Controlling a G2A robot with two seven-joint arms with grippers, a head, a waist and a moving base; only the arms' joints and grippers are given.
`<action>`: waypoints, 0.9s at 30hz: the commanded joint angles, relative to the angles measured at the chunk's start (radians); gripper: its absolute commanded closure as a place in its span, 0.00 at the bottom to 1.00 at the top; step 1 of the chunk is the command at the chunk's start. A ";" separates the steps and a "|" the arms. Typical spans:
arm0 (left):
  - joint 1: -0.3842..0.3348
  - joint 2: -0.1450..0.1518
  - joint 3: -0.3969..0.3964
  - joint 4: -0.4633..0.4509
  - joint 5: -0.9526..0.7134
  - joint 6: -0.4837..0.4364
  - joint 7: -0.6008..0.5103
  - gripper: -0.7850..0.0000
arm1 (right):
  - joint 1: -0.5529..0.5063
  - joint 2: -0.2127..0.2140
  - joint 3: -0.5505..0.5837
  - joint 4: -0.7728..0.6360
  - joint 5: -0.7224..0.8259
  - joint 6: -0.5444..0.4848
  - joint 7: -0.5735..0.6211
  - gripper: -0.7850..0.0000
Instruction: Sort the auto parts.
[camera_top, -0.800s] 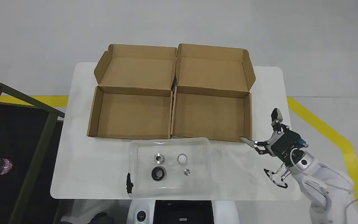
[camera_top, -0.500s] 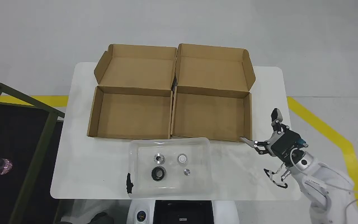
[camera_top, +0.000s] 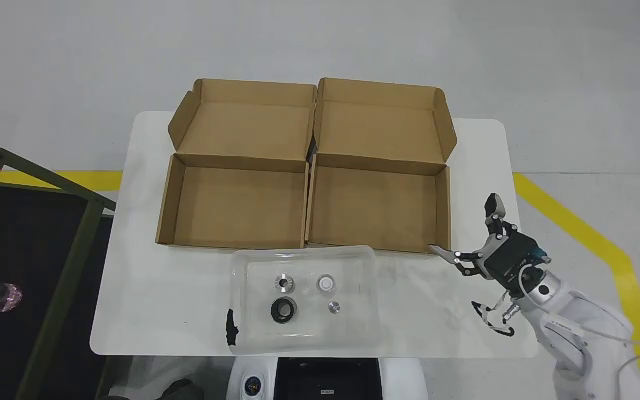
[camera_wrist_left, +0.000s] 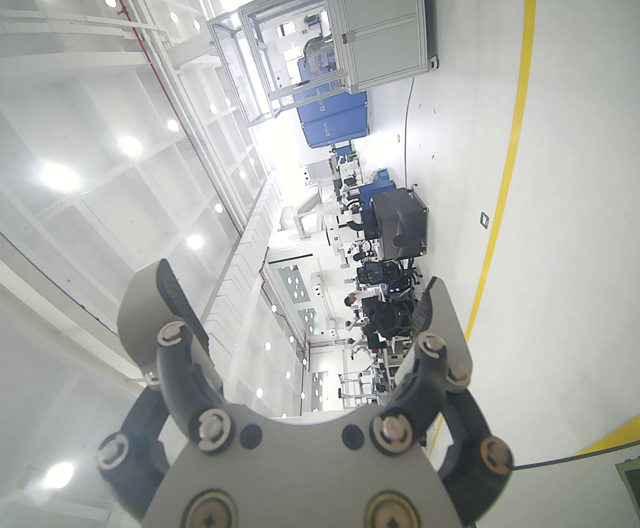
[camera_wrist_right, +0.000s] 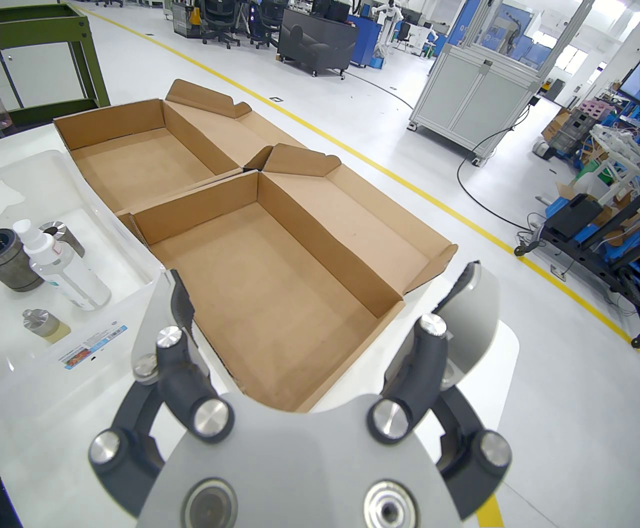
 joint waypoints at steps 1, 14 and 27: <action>0.000 0.000 0.000 0.000 0.000 0.000 0.000 0.00 | 0.000 0.000 0.000 0.000 0.000 0.000 0.000 0.00; 0.000 0.000 0.000 0.000 0.000 0.000 0.000 0.00 | 0.093 0.014 -0.070 -0.024 0.021 -0.115 0.127 0.00; 0.000 0.000 0.000 0.000 0.000 0.000 0.000 0.00 | 0.244 0.027 -0.263 0.009 0.137 -0.236 0.338 0.00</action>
